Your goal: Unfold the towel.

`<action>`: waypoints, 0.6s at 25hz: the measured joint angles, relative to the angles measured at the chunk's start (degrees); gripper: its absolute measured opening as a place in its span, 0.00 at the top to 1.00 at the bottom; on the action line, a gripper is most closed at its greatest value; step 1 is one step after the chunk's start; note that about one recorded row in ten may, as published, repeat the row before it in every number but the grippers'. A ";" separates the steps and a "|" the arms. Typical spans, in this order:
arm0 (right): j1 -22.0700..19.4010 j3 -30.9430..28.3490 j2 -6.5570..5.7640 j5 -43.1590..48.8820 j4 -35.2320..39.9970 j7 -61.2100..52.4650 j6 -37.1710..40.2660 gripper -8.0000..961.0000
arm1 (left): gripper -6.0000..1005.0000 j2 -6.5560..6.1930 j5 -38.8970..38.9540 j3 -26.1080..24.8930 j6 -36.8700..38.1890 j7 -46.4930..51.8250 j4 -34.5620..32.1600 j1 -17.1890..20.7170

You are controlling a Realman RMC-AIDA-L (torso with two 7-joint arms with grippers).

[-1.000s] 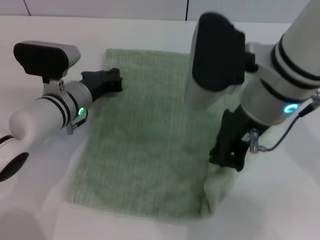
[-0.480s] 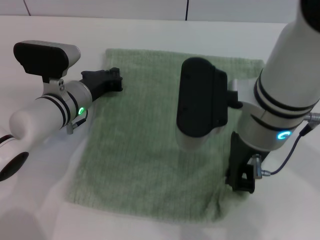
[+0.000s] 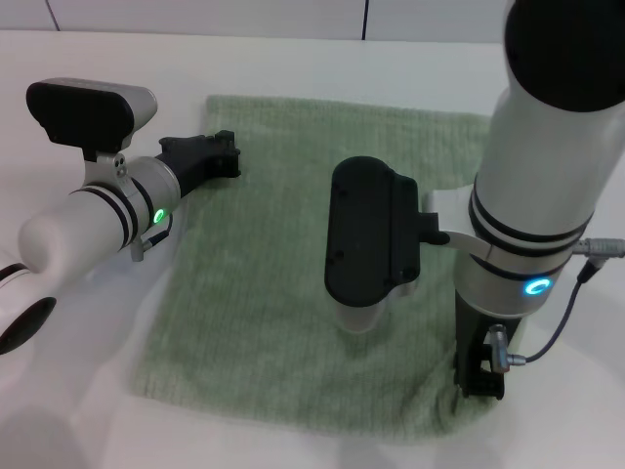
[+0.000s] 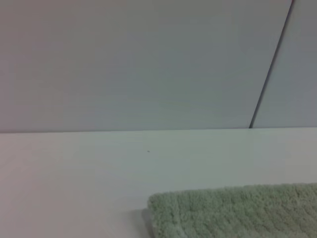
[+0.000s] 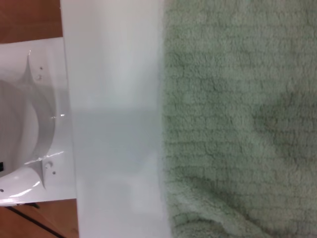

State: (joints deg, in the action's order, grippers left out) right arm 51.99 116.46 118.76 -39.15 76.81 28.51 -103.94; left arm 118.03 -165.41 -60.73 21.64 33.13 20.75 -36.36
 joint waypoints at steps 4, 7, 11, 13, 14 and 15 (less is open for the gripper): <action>1.51 1.15 0.15 -0.09 -1.11 0.09 0.08 0.90 | 1.00 0.00 0.00 0.00 0.20 0.00 0.00 0.02; 2.57 2.16 0.22 -0.14 -1.71 0.30 0.14 0.88 | 1.00 0.00 0.00 0.00 0.46 0.00 0.00 0.07; 3.74 2.26 0.24 0.07 -2.02 0.67 0.16 0.79 | 1.00 0.00 0.00 0.00 0.51 0.00 0.00 0.20; 3.85 1.96 0.24 0.48 -1.90 0.84 0.17 0.74 | 1.00 0.00 0.00 0.00 0.51 0.00 0.00 0.22; 3.85 1.30 0.22 1.11 -1.60 1.10 0.31 0.74 | 1.00 0.00 0.00 0.00 0.51 0.00 0.00 0.23; 3.73 0.33 0.22 2.39 -0.90 1.47 0.58 0.74 | 1.00 0.00 0.00 0.00 0.51 0.00 0.00 0.24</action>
State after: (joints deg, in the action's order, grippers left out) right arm 55.72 116.79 118.98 -36.76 75.91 29.98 -103.36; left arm 118.03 -165.41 -60.73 22.16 33.13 20.75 -36.12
